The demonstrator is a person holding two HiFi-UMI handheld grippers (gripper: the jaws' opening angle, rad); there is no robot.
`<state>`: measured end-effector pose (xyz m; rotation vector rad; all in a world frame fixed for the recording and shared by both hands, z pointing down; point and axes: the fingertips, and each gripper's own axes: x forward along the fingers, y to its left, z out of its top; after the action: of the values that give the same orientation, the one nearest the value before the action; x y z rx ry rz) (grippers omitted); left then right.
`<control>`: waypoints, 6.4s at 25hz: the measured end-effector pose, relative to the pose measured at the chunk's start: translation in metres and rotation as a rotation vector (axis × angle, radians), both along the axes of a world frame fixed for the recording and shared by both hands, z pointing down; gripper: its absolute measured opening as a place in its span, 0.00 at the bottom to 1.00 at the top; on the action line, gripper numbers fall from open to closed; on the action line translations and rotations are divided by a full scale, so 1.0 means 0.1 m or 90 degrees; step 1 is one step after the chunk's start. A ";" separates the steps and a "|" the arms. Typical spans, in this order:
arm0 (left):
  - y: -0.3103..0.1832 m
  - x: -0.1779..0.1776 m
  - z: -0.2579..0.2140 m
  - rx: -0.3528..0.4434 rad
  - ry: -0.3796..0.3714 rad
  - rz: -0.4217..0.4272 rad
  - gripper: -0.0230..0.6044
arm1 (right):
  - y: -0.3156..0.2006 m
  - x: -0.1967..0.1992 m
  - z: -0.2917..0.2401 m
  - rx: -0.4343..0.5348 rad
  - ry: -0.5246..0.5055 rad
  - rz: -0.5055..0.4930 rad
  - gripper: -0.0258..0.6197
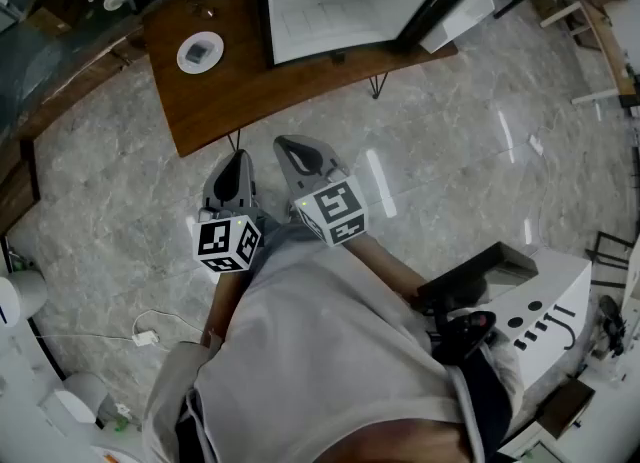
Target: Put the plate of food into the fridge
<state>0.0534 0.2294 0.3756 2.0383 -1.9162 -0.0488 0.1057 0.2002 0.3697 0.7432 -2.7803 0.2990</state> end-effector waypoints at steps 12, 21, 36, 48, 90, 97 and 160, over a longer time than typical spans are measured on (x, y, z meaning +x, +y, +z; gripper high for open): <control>-0.06 0.00 0.04 -0.005 -0.004 0.012 0.07 | 0.01 -0.12 0.08 -0.004 0.005 -0.036 0.07; -0.02 -0.05 0.12 -0.019 0.009 0.018 0.07 | 0.05 -0.25 0.17 -0.042 -0.018 -0.052 0.07; -0.54 -0.65 0.27 -0.038 0.045 0.062 0.07 | -0.36 -0.77 0.47 -0.091 0.012 -0.019 0.07; -1.35 -1.32 0.16 -0.054 0.035 0.102 0.07 | -1.18 -1.45 0.45 -0.121 -0.008 0.008 0.07; -2.22 -3.43 0.52 -0.087 0.030 0.236 0.07 | -2.01 -3.44 0.93 -0.186 0.017 0.156 0.07; -2.61 -3.63 0.81 -0.120 0.064 0.220 0.07 | -2.41 -3.59 1.02 -0.195 0.004 0.137 0.07; -4.31 -4.30 3.00 -0.359 -0.021 0.198 0.07 | -3.78 -3.61 3.18 -0.631 -0.121 0.262 0.24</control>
<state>-0.3768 -0.2017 0.6752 1.9056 -1.3909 0.5400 -0.2553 -0.1778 0.6878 0.9858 -2.1291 1.7080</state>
